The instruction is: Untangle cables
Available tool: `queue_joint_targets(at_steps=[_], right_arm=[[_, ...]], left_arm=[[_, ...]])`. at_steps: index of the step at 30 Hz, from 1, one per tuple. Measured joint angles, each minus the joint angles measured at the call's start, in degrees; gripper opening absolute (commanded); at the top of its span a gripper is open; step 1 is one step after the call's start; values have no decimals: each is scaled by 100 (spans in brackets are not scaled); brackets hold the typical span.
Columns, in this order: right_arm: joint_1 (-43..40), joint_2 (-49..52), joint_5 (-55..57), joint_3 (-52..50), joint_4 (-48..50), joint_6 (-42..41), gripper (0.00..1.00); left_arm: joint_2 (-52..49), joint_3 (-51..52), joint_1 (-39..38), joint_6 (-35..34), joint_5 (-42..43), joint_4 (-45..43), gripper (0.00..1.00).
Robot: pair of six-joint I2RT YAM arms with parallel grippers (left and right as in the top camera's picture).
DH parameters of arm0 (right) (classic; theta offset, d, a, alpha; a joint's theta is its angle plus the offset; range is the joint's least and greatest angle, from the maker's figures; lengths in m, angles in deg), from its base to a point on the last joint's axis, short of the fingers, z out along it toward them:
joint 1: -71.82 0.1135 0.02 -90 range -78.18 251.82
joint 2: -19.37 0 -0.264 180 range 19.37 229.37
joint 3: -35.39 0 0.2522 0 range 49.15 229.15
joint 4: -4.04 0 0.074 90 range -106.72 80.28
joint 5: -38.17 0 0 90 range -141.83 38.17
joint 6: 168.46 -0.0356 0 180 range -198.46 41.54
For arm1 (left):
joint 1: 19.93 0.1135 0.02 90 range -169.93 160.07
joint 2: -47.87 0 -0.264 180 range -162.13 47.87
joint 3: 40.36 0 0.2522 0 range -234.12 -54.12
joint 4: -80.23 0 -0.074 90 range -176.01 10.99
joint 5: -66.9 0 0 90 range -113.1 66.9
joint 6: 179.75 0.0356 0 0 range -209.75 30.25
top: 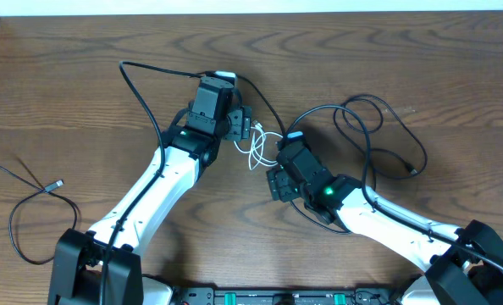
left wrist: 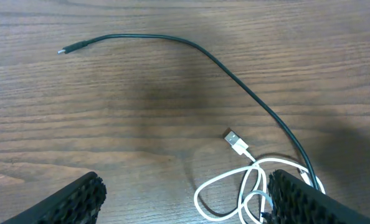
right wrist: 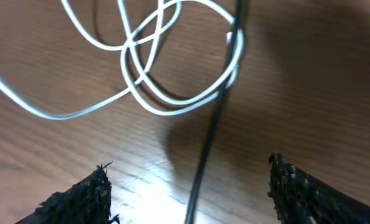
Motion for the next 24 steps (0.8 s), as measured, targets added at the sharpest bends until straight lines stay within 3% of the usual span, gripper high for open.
queue_joint_targets(at_steps=[8, 17, 19, 22, 24], right_arm=[[0, 409, 168, 4, 52, 0, 80], [0, 691, 195, 4, 232, -17, 73], [0, 844, 227, 4, 271, -9, 62], [-2, 955, 317, 83, 302, 37, 21], [0, 984, 326, 107, 306, 26, 1]], left_arm=[[0, 0, 0, -2, -28, 44, 84], [0, 0, 0, -2, -28, 59, 84], [0, 0, 0, -2, -28, 101, 85], [0, 0, 0, 0, -28, 109, 84], [0, 0, 0, -2, -28, 109, 84]])
